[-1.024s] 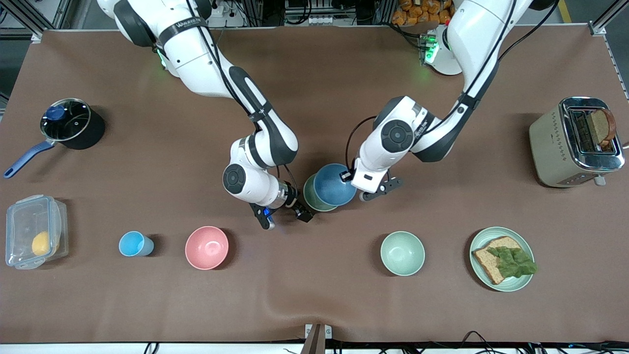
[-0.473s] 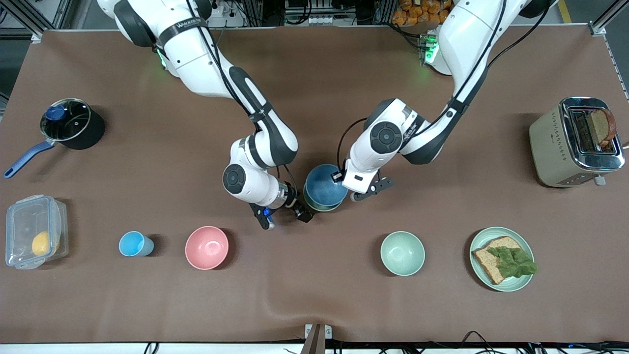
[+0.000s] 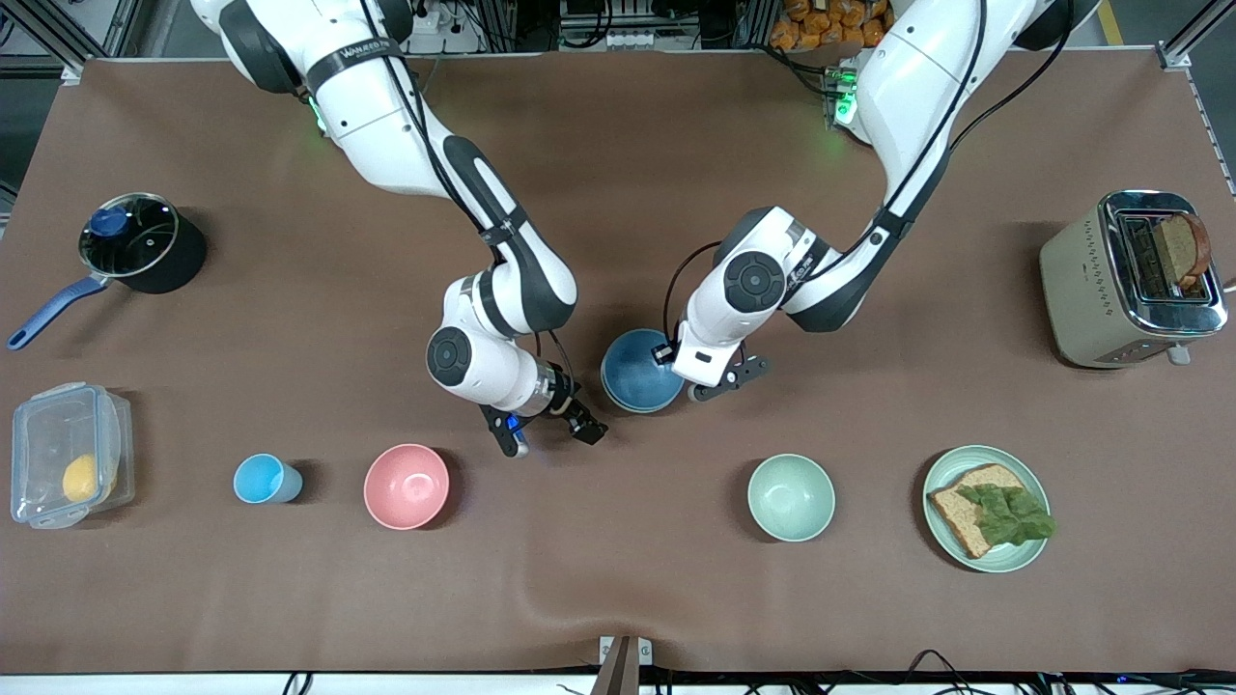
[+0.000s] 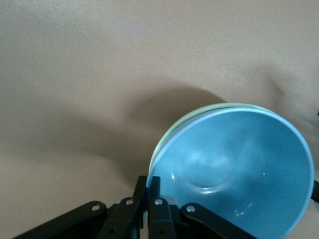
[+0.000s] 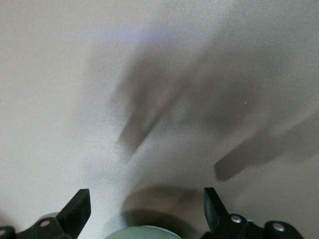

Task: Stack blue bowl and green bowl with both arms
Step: 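Lower the blue bowl into the green bowl with the left gripper, then open the left gripper and lift it away from the stacked bowls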

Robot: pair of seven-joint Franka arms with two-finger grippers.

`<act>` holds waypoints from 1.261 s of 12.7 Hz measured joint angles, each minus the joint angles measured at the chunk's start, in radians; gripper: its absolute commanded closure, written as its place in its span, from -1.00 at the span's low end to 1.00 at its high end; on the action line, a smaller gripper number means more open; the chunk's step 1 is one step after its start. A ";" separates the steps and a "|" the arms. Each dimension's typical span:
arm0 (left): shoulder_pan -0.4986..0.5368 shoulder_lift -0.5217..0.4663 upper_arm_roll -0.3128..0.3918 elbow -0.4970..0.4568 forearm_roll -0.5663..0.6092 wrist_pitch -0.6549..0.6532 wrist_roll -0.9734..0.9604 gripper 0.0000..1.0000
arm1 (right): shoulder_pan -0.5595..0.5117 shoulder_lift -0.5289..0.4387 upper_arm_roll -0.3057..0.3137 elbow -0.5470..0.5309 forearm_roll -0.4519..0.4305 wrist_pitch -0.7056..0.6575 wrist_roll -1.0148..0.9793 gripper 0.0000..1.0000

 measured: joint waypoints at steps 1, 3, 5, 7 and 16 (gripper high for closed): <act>-0.001 0.003 0.000 0.006 0.000 0.000 0.000 0.87 | 0.000 0.000 0.000 0.000 0.000 0.000 -0.001 -1.00; -0.001 0.012 0.000 0.019 0.000 0.000 0.000 0.65 | 0.001 0.000 0.000 -0.001 -0.001 0.000 -0.002 -1.00; -0.001 0.020 0.000 0.029 0.000 0.001 0.000 -0.36 | 0.003 0.000 0.001 -0.002 -0.001 0.000 -0.002 -1.00; -0.001 0.022 0.000 0.043 0.003 0.002 0.000 -1.00 | 0.009 0.000 0.001 -0.003 -0.001 0.000 -0.002 -1.00; 0.167 -0.250 0.006 0.097 0.073 -0.253 0.003 -1.00 | 0.013 0.000 0.001 -0.005 -0.005 0.000 -0.004 -1.00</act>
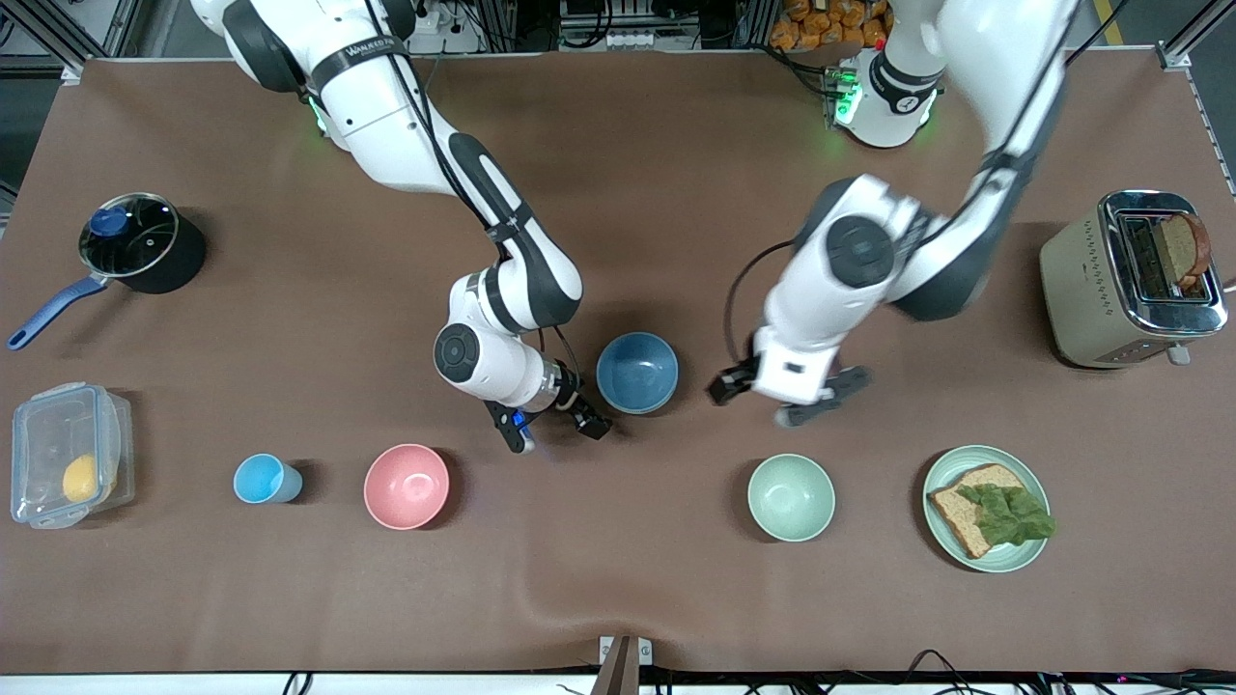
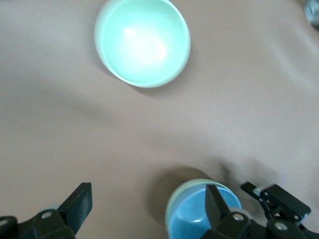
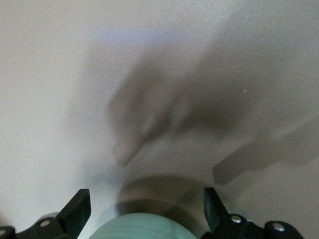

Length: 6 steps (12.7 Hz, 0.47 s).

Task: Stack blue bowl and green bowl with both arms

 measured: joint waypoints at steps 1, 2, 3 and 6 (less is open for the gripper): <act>0.033 -0.051 0.000 0.000 0.004 -0.061 0.024 -1.00 | 0.000 0.000 0.000 0.000 0.000 0.000 0.000 -1.00; 0.065 -0.097 0.000 0.000 0.005 -0.120 0.076 -1.00 | 0.000 0.000 0.000 0.000 -0.001 0.000 0.000 -1.00; 0.097 -0.139 0.001 0.000 0.005 -0.175 0.148 -1.00 | 0.000 0.000 0.000 -0.001 -0.001 0.000 -0.001 -1.00; 0.194 -0.237 0.001 -0.002 0.005 -0.258 0.358 -1.00 | -0.007 -0.001 -0.002 0.001 -0.056 -0.005 -0.007 -1.00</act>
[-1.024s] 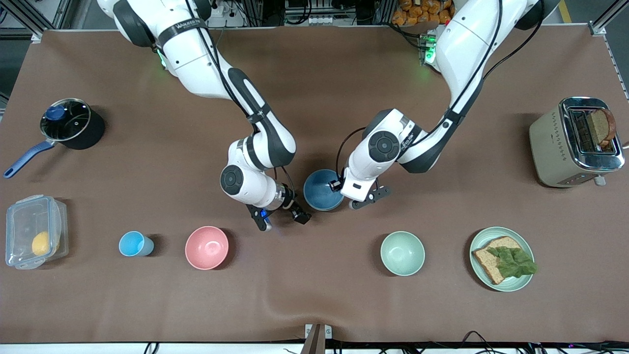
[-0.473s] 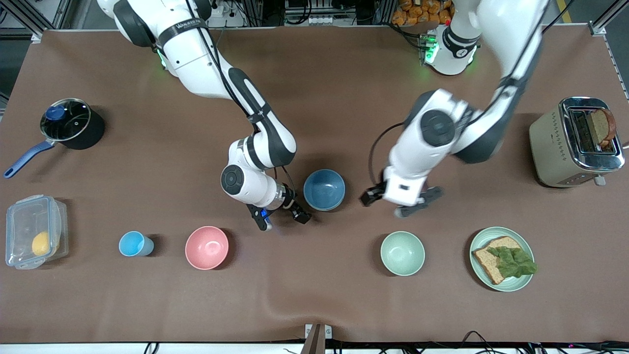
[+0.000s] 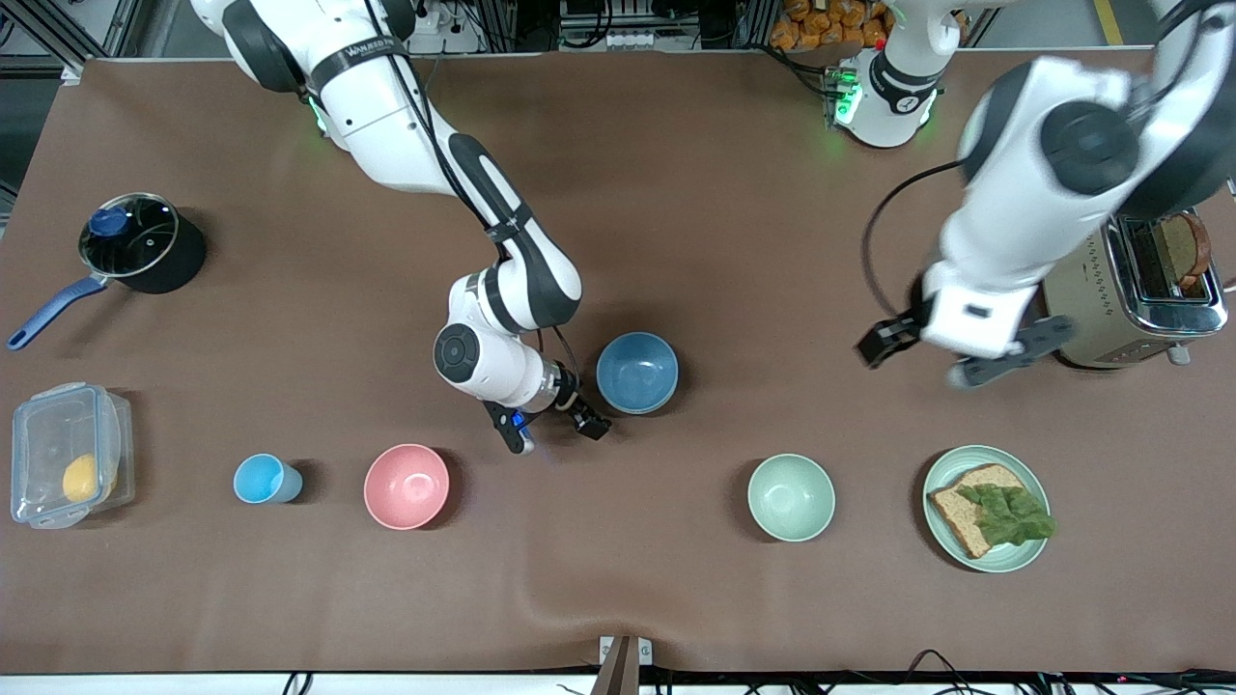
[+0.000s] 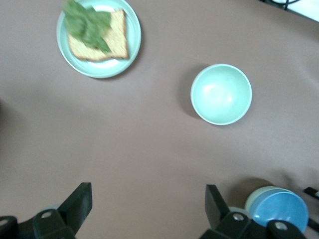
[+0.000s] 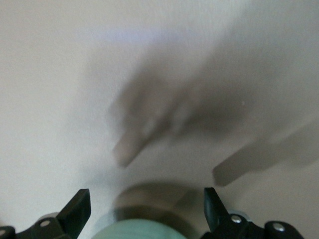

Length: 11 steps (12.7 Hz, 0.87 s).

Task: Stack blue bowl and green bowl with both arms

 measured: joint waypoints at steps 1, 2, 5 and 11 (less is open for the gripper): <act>0.022 -0.023 0.000 0.000 0.000 -0.013 0.044 -1.00 | -0.009 -0.001 -0.001 0.002 -0.036 -0.020 -0.003 -1.00; 0.034 -0.041 0.000 0.001 0.000 -0.022 0.081 -1.00 | -0.021 -0.006 -0.002 0.007 -0.063 -0.061 -0.012 -1.00; 0.014 -0.066 0.039 0.050 -0.002 -0.088 0.225 -1.00 | -0.078 -0.056 -0.010 0.023 -0.084 -0.222 -0.101 -1.00; -0.083 -0.090 0.216 0.127 -0.034 -0.198 0.439 -1.00 | -0.153 -0.277 -0.161 0.027 -0.131 -0.627 -0.451 -1.00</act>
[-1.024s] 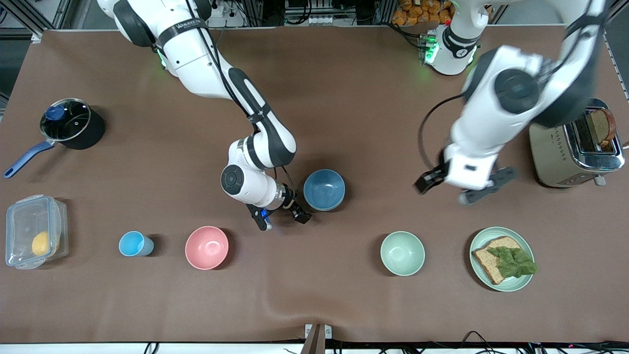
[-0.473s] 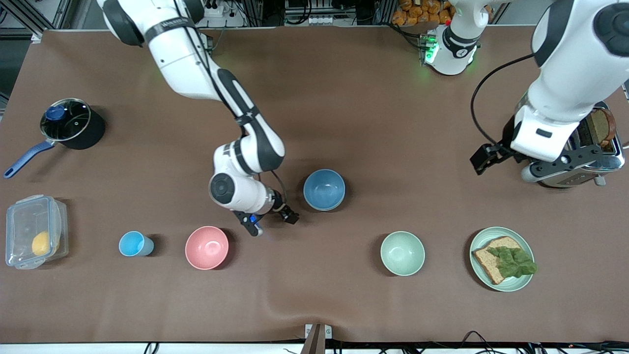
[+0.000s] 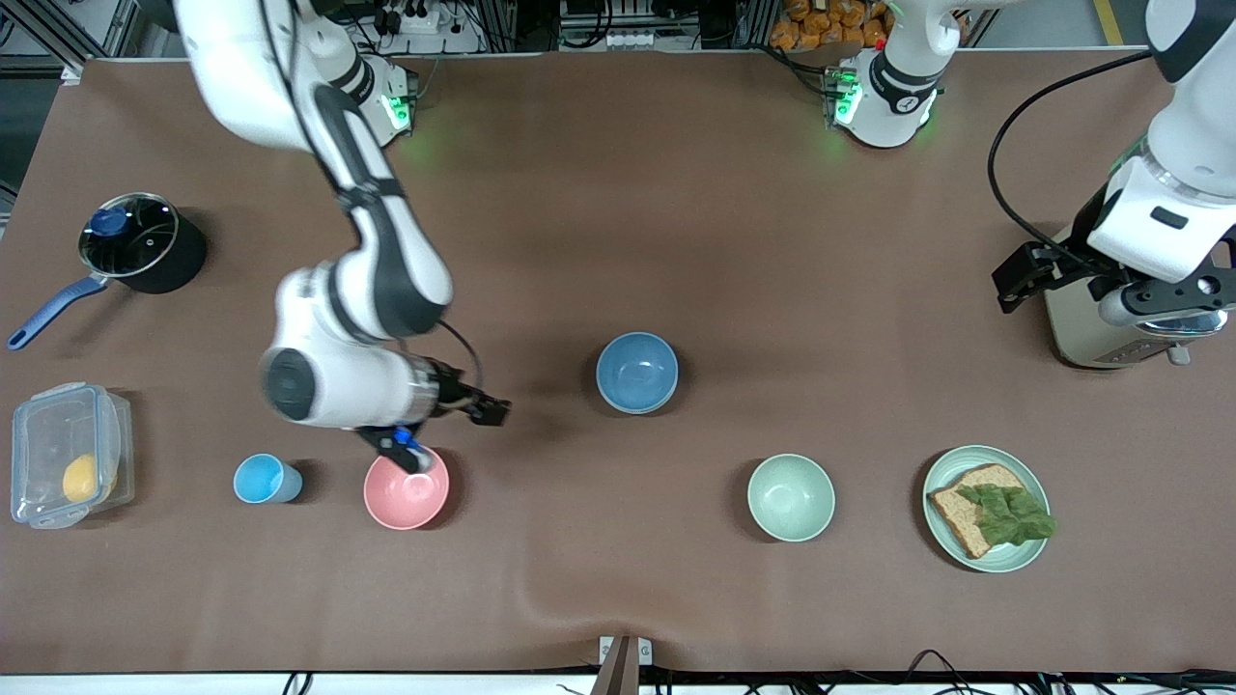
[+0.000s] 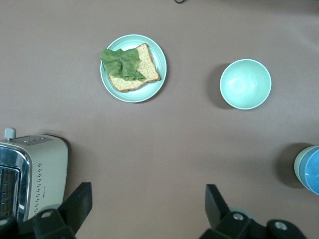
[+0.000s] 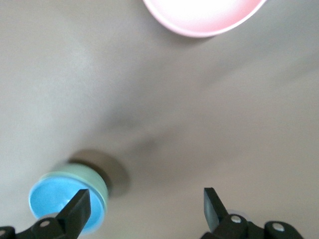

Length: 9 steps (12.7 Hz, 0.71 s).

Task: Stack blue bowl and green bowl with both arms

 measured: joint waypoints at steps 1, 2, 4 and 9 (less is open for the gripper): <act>-0.005 -0.005 0.000 0.000 0.000 -0.009 0.000 -1.00 | -0.008 -0.037 -0.036 -0.002 -0.028 -0.061 -0.092 -1.00; -0.011 -0.010 0.000 0.000 0.000 -0.023 0.000 -1.00 | -0.018 -0.073 -0.069 -0.007 -0.076 -0.112 -0.185 -1.00; -0.019 -0.018 0.000 0.000 0.000 -0.056 0.000 -1.00 | -0.035 -0.167 -0.092 -0.039 -0.201 -0.178 -0.328 -1.00; -0.011 -0.023 0.006 0.000 -0.059 -0.068 0.000 -1.00 | -0.295 -0.450 -0.001 -0.169 -0.333 -0.242 -0.739 -1.00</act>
